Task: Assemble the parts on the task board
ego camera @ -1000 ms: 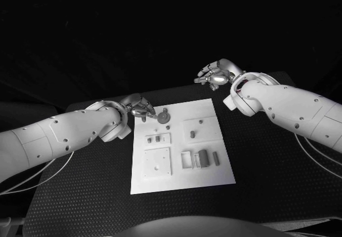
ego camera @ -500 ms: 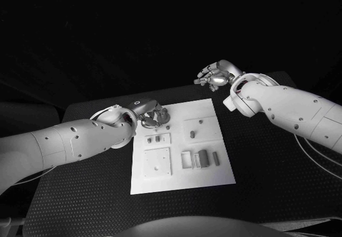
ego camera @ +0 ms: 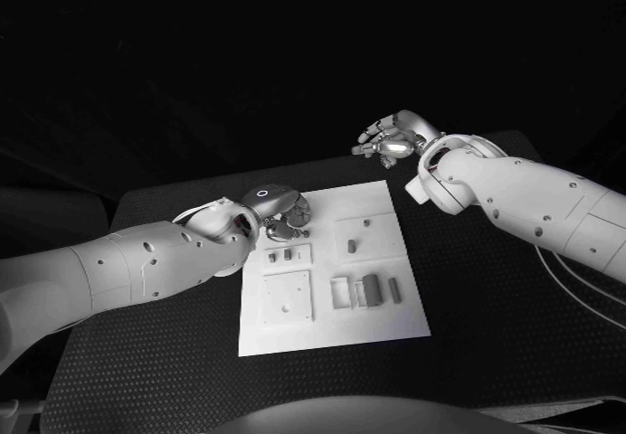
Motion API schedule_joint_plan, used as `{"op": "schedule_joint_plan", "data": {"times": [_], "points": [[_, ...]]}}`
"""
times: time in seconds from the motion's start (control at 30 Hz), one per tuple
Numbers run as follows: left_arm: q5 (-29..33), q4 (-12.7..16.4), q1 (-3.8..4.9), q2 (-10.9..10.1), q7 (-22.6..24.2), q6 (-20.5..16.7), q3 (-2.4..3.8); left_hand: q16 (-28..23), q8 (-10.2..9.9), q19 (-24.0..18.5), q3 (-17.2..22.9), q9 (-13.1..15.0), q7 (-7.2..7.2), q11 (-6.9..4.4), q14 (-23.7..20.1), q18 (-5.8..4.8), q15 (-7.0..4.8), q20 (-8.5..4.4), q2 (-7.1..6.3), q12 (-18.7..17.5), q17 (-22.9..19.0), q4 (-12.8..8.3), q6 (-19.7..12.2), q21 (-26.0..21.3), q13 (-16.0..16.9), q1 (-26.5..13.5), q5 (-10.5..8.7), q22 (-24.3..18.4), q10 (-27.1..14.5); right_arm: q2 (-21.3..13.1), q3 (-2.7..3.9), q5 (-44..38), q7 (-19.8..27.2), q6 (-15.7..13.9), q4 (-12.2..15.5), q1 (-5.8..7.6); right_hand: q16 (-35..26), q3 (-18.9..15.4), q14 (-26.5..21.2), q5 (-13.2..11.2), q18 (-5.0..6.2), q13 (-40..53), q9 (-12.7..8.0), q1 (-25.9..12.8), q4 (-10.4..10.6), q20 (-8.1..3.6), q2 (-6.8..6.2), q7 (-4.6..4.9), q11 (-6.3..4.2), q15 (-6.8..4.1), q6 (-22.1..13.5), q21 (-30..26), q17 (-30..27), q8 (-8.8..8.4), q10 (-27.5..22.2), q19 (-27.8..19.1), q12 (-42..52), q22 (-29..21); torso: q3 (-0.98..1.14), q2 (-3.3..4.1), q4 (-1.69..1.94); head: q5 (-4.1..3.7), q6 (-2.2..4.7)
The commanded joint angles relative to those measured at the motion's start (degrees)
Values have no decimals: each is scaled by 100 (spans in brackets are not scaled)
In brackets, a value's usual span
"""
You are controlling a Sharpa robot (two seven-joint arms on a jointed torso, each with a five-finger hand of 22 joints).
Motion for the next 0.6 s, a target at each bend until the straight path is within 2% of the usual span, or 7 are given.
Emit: {"op": "schedule_joint_plan", "data": {"times": [0.03,0.3,0.6], "points": [[-149,-101,-35,75,45,31,2,36,19,37,28,-19,1,-6,37,100,-8,-2,56,-27,9,1,46,46,-11,-11,22,140,35,10,3,-1,48,67,-4,-5,-7,10,-26,12,128,-1,8,-37,35,-44,19,54,4,8,2,-28,-7,-24,38,-3,-23,111,8,0,-8,-6,-5],[-150,-328,-133,221,15,104,3,189,-1,136,13,-75,4,-16,116,127,-23,-26,80,-78,60,1,37,162,-32,-34,34,151,51,29,3,-1,50,69,-2,-5,-6,9,-25,12,128,0,9,-37,34,-44,20,54,4,8,1,-27,-7,-24,38,-3,-24,111,6,-4,2,-20,-11],[-166,-484,-227,299,-21,113,7,594,-16,399,-18,-173,18,-51,317,234,-66,-76,102,-163,186,1,36,544,-61,-13,42,161,94,47,3,-1,72,49,4,-5,-6,8,-25,11,128,0,9,-38,34,-44,23,54,4,8,1,-27,-7,-25,39,-2,-24,112,16,-4,-9,-43,-13]]}}
